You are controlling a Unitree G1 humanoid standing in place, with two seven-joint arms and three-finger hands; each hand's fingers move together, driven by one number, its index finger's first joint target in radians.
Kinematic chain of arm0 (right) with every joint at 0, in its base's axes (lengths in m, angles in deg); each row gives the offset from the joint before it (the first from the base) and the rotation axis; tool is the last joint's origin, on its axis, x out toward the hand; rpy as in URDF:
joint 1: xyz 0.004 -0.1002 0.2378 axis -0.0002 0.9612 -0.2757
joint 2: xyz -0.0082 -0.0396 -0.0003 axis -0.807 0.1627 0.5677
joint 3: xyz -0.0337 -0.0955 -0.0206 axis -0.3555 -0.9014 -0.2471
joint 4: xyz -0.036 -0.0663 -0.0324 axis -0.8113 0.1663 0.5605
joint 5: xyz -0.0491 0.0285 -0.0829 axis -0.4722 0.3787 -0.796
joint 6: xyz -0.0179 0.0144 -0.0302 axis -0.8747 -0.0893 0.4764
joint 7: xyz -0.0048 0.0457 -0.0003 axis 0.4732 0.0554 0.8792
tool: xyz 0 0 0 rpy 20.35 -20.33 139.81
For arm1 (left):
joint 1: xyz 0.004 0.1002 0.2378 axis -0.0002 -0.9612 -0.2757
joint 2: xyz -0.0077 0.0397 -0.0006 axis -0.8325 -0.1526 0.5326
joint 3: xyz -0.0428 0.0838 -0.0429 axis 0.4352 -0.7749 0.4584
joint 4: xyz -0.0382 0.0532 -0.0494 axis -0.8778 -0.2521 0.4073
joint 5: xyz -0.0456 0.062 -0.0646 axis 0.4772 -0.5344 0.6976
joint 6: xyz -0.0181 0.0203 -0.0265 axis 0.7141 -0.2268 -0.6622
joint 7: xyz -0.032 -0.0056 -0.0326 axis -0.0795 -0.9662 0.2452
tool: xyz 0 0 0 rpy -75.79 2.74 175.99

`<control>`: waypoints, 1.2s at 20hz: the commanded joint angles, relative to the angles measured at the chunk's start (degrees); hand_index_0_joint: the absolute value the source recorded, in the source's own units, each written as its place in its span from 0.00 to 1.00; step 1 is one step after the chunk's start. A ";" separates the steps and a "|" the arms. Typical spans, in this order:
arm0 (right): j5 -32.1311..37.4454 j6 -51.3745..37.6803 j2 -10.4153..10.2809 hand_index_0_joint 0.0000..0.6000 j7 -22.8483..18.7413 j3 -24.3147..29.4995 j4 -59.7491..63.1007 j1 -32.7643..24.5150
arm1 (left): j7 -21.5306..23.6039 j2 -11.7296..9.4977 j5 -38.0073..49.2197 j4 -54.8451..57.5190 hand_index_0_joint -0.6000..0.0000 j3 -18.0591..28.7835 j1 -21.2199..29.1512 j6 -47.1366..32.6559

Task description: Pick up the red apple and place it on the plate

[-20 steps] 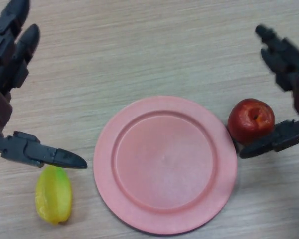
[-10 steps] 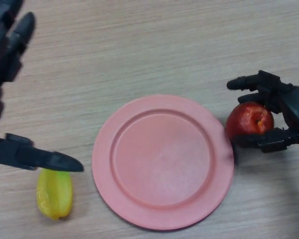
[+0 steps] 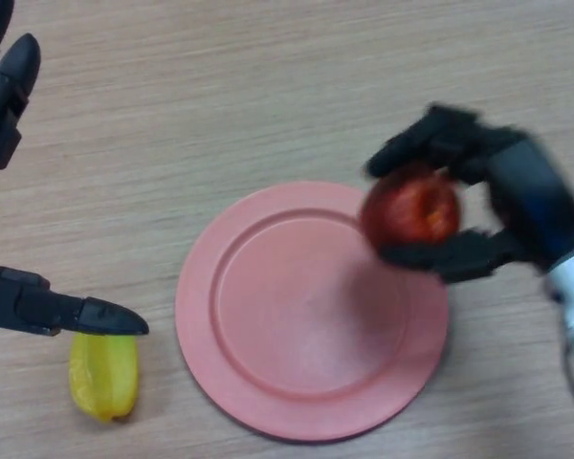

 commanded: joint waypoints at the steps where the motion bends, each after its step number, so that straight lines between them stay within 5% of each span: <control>1: -1.68 -6.22 -0.94 1.00 -2.38 -1.39 -0.30 -0.53 | 0.76 -2.27 1.74 3.16 1.00 3.79 1.10 -5.95; 5: -5.02 -1.58 -1.31 1.00 -5.40 -6.03 0.64 0.05 | 0.65 -2.49 2.88 3.70 1.00 4.68 0.86 -4.17; 6: -4.85 -1.31 -1.31 0.92 -5.42 -6.08 0.45 0.04 | 0.65 -2.52 2.85 3.73 1.00 4.69 0.88 -4.08; 9: -1.38 6.65 -1.32 0.25 -4.14 -5.58 -5.28 -0.97 | 0.55 -2.80 1.41 3.97 1.00 4.24 1.41 -3.87; 11: 3.84 16.81 -1.33 0.00 -0.99 -1.77 -13.24 -2.91 | 0.09 -2.59 0.35 4.13 1.00 3.89 1.48 -4.06; 14: 10.57 21.40 -0.64 0.00 0.62 5.56 -19.29 -4.65 | -0.03 -2.39 2.42 4.61 1.00 4.96 1.05 -3.23; 19: 28.02 20.54 6.03 0.00 0.09 19.03 -29.35 3.25 | 1.17 -0.89 0.65 2.27 1.00 2.19 -0.03 -6.49; 24: 30.78 16.65 6.81 0.00 -2.05 21.06 -30.40 7.44 | 1.74 -0.79 0.86 0.35 1.00 -0.37 0.79 -5.27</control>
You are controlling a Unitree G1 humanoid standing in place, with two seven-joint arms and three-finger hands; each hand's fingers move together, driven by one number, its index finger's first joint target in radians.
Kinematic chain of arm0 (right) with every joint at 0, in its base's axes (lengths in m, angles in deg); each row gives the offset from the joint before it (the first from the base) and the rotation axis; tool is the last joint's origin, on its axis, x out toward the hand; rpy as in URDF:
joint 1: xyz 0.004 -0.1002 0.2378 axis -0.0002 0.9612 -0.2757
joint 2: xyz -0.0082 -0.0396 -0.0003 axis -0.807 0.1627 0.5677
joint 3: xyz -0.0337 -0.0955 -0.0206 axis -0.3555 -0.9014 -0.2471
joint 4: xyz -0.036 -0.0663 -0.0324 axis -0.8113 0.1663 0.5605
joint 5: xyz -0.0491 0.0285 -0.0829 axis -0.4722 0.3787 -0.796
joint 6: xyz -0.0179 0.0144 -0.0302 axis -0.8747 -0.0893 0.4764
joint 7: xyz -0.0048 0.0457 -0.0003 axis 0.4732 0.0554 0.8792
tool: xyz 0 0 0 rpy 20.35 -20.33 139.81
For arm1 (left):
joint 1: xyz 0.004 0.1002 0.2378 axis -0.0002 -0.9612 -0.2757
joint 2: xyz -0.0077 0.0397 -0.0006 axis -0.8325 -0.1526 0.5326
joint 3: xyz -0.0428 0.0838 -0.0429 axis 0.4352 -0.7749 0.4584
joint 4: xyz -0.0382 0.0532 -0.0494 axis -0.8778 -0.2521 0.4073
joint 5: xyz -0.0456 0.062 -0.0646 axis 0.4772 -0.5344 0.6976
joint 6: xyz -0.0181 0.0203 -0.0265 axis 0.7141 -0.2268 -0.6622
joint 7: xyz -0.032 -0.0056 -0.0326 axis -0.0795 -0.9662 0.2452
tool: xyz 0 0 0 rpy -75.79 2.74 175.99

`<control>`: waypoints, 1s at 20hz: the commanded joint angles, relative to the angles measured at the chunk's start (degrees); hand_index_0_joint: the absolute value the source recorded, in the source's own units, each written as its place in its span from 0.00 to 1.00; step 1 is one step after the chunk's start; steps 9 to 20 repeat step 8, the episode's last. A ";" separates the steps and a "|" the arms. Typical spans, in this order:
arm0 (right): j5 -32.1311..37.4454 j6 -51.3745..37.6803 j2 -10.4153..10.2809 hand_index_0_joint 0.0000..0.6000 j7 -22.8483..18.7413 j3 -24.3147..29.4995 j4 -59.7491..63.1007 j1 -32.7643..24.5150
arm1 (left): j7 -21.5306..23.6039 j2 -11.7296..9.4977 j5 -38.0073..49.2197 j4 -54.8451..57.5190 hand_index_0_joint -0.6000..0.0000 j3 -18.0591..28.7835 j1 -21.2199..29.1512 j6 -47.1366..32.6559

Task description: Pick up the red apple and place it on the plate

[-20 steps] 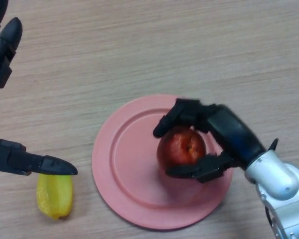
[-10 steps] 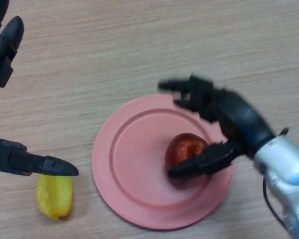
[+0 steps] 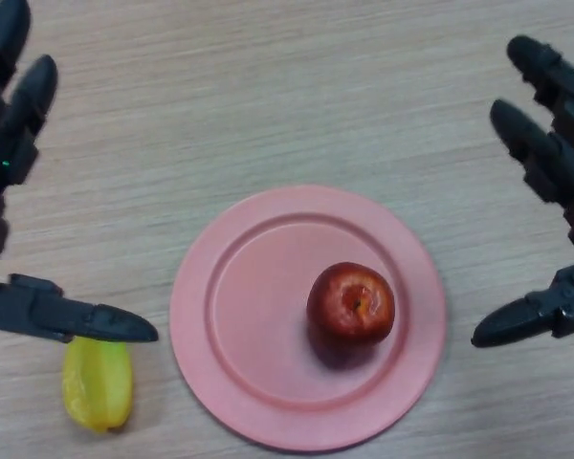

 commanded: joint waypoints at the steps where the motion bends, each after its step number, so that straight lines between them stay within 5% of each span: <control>1: 2.86 -9.58 1.82 0.00 -1.49 2.78 -3.26 -0.75 | 2.14 -1.78 0.85 2.55 1.00 2.42 1.95 -5.72; 20: 3.99 -7.57 1.82 0.00 -2.92 3.41 -4.99 -0.90 | 2.02 -2.17 0.68 -0.73 1.00 2.71 2.12 -8.89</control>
